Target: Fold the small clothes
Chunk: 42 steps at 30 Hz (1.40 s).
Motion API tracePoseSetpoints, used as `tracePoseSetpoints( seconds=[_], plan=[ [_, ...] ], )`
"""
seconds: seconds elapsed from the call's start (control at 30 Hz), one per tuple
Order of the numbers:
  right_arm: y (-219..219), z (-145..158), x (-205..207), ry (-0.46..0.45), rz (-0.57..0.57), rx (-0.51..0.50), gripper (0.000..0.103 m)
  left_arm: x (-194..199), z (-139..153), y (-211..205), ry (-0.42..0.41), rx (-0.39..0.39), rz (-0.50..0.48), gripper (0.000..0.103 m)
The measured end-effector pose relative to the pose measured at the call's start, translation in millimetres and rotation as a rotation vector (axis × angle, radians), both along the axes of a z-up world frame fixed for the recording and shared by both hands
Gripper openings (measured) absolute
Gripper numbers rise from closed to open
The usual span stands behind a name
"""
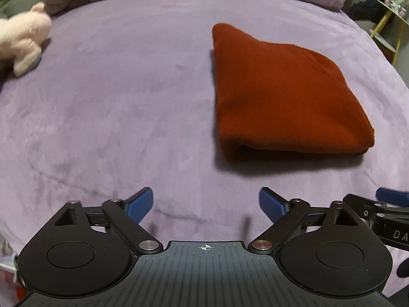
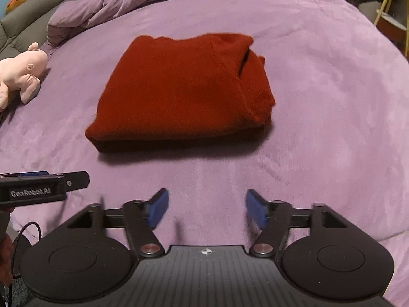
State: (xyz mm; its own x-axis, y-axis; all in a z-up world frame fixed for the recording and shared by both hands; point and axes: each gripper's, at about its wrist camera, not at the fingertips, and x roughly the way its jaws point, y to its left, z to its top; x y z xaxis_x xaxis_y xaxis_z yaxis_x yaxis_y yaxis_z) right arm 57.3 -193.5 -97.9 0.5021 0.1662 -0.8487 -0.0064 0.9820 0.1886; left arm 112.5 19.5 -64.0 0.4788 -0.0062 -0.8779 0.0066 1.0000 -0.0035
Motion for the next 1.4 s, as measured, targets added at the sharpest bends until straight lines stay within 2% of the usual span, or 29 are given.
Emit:
tracePoseSetpoints(
  seconds=[0.13,0.23,0.33,0.47,0.57,0.67,0.9,1.4],
  plan=[
    [10.1,14.1,11.6,0.016,0.002,-0.057,0.081,1.3,10.4,-5.6,-0.039,0.037,-0.031,0.096],
    [14.6,21.2,19.6,0.037,0.014,-0.079,0.082,1.8,17.7,-8.9,-0.05,0.034,-0.06,0.096],
    [15.0,28.0,22.6,0.018,-0.004,-0.097,0.082,3.6,24.0,-8.9,-0.061,0.004,-0.072,0.096],
    [16.1,30.6,28.6,0.036,-0.032,-0.118,0.082,13.8,27.1,-8.6,-0.021,-0.019,-0.057,0.096],
    [16.3,32.6,30.9,0.035,-0.039,-0.128,0.082,21.5,26.2,-16.6,0.03,0.042,-0.089,0.096],
    [16.5,34.7,33.1,0.03,-0.039,-0.138,0.082,22.1,25.3,-20.9,0.034,0.066,-0.111,0.096],
    [16.8,35.0,37.1,0.037,-0.046,-0.146,0.082,25.1,26.2,-16.7,0.039,0.04,-0.084,0.096],
    [14.2,35.9,36.3,0.04,-0.058,-0.151,0.082,23.1,25.4,-22.0,0.044,0.079,-0.097,0.096]
  ],
)
